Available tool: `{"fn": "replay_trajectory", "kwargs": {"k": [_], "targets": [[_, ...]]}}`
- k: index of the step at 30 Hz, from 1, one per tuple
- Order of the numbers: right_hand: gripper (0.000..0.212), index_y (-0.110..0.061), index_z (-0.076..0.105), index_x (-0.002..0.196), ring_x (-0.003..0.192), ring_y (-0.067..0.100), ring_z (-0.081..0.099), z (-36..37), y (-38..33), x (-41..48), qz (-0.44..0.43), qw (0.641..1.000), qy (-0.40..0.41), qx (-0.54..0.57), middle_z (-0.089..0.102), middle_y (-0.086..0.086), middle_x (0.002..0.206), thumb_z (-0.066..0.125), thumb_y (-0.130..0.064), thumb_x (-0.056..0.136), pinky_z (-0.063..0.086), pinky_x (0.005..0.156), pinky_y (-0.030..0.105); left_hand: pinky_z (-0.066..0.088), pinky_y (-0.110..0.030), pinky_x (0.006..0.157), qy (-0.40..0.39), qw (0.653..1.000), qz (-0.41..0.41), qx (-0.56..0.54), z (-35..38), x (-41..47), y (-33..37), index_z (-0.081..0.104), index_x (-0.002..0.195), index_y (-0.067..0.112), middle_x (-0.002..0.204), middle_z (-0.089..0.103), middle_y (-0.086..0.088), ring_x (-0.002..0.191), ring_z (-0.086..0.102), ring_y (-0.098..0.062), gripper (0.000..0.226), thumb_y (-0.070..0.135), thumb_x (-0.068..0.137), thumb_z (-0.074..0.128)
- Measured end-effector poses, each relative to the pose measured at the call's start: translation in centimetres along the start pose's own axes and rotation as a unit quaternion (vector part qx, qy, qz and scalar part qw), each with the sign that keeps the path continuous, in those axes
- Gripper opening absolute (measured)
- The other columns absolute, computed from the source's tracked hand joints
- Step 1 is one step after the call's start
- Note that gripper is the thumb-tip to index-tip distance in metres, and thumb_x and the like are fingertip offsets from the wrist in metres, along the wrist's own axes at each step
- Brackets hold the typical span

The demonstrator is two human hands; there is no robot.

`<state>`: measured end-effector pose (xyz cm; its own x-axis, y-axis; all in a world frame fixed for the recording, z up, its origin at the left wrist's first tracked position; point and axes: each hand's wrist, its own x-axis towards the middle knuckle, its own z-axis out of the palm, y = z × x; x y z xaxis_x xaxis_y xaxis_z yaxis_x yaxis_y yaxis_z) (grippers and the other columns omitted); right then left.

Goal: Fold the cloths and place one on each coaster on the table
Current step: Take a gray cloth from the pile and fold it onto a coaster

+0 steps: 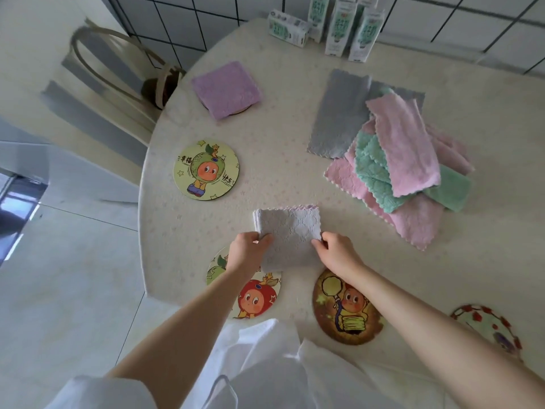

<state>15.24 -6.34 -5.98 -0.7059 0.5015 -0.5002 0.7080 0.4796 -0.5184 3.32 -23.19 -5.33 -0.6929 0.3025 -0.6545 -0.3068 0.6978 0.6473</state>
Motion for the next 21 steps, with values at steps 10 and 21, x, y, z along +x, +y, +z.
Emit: {"fn": "replay_trajectory", "kwargs": {"k": [10, 21], "targets": [[0.046, -0.015, 0.031, 0.057, 0.046, 0.015, 0.033, -0.3, -1.1, 0.5, 0.048, 0.999, -0.001, 0.01, 0.032, -0.001, 0.049, 0.053, -0.032, 0.093, 0.021, 0.047, 0.03, 0.06, -0.044, 0.057, -0.009, 0.999, -0.034, 0.013, -0.3, 1.2, 0.0, 0.066, 0.087, 0.009, 0.085, 0.069, -0.012, 0.067, 0.07, -0.028, 0.031, 0.037, 0.094, 0.054], [0.035, -0.009, 0.05, 0.116, 0.092, 0.028, 0.053, 0.7, -1.9, -2.6, -0.131, 0.951, 0.191, -0.204, 0.054, 0.009, 0.11, 0.062, -0.022, 0.086, 0.048, 0.065, 0.034, 0.049, -0.032, 0.073, 0.164, 0.855, 0.347, 0.349, -1.1, -1.1, -1.8, 0.05, 0.117, 0.018, 0.105, 0.056, 0.0, 0.089, 0.056, -0.02, 0.035, 0.036, 0.088, 0.056]]}}
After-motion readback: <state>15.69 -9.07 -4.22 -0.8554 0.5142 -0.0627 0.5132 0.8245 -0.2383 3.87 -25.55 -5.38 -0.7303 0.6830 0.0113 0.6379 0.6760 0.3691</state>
